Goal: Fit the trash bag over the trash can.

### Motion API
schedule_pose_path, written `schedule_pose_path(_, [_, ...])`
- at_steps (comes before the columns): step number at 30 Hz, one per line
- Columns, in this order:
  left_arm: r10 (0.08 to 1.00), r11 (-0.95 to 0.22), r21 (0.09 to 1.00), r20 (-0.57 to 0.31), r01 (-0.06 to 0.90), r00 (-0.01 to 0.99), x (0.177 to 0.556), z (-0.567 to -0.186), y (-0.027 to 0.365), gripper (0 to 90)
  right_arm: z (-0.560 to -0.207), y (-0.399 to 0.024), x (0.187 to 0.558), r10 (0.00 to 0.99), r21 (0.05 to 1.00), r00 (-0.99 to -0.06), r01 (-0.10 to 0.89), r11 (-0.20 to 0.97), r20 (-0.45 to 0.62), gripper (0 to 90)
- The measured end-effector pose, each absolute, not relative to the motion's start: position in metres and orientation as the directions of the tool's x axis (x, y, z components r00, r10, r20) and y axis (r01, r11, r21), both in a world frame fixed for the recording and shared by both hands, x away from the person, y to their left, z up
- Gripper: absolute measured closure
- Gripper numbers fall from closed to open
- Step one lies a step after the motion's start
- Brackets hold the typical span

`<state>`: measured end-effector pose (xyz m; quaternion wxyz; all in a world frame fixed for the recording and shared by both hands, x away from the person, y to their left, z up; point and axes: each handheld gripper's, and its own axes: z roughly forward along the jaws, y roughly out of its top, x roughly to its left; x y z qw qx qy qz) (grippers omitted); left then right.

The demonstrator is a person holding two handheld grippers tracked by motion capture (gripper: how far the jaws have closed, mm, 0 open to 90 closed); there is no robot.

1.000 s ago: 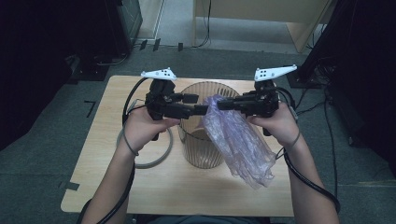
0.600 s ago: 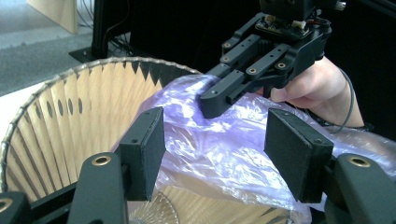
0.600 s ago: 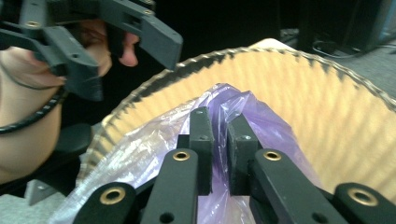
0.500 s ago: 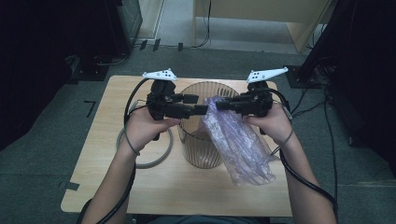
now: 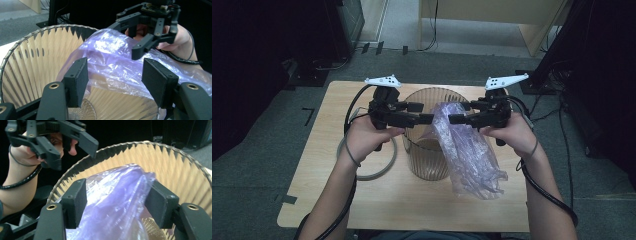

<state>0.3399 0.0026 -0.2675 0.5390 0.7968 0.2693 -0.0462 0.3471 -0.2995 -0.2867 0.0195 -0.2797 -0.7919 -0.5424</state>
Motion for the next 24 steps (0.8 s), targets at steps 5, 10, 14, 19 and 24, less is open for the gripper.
schedule_pose_path(5, [0.384,-0.271,0.832,-0.367,0.484,0.847,0.341,-0.268,0.005,37.4,-0.285,-0.308,0.353,0.428,0.784,-0.802,0.555,0.278,0.416,42.2])
schedule_pose_path(10, [0.387,-0.268,0.832,-0.369,0.486,0.845,0.341,-0.268,0.007,37.4,-0.282,-0.318,0.348,0.437,0.805,-0.822,0.514,0.296,0.365,40.3])
schedule_pose_path(14, [0.385,-0.273,0.831,-0.368,0.485,0.846,0.341,-0.268,0.006,37.4,-0.278,-0.325,0.343,0.406,0.83,-0.836,0.493,0.262,0.368,42.2])
schedule_pose_path(19, [0.382,-0.278,0.828,-0.369,0.486,0.847,0.34,-0.27,0.005,37.4,-0.276,-0.328,0.332,0.358,0.843,-0.854,0.477,0.247,0.378,43.3])
schedule_pose_path(24, [0.372,-0.282,0.83,-0.369,0.482,0.852,0.338,-0.271,0.004,37.4,-0.283,-0.325,0.318,0.331,0.843,-0.871,0.459,0.282,0.363,42.4])
